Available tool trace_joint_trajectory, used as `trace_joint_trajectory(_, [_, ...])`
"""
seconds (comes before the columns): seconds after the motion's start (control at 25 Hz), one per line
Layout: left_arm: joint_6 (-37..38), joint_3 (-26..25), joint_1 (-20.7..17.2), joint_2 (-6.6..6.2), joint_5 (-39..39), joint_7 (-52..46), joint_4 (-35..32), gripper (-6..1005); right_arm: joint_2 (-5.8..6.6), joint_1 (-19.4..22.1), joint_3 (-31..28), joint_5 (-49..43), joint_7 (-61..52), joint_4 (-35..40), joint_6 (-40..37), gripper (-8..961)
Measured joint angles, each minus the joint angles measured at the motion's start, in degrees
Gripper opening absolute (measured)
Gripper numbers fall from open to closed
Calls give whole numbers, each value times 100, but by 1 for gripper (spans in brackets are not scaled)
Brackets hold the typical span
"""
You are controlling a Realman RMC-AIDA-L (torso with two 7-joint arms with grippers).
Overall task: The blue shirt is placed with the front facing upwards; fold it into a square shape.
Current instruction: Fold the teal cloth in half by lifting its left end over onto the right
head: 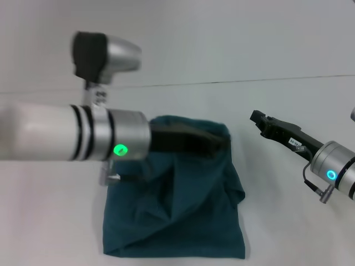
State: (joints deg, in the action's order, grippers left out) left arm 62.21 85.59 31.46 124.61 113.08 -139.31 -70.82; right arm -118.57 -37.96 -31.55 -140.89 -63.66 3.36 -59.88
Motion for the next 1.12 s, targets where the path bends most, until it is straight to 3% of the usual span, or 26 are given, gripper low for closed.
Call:
trace_joint_trajectory(0.16, [-228,466,212,2,-302,115,478,42,16,-2,0,0,-83,97,-2,21])
trace_joint_trajectory(0.36, [-486,635,404,1,-755,432,1069,42,19,-48,25,0,-310,289,0,20])
trace_joint_trajectory(0.56, [-614,562,310,0,-838,793,965,224,64,-14,18,54,-313,301,-19,20])
trace_joint_trajectory(0.76, [-537,179,-415,-1,-1008,1788,101,399,194,-17,365,38,-497,504,-534,21])
trace_joint_trajectory(0.84, [-563,78,-836,1,-1498,2625,-133,481,260,-81,684,39,-777,789,-809,23])
trace_joint_trajectory(1.0, [-533,53,-1451,2,-2774,4636,34,670,468,-325,1792,53,-1532,1525,-1431,26])
trace_joint_trajectory(1.12, [-161,-111,-1628,2,-3231,5625,546,737,602,-580,2838,68,-2505,2182,-1944,29])
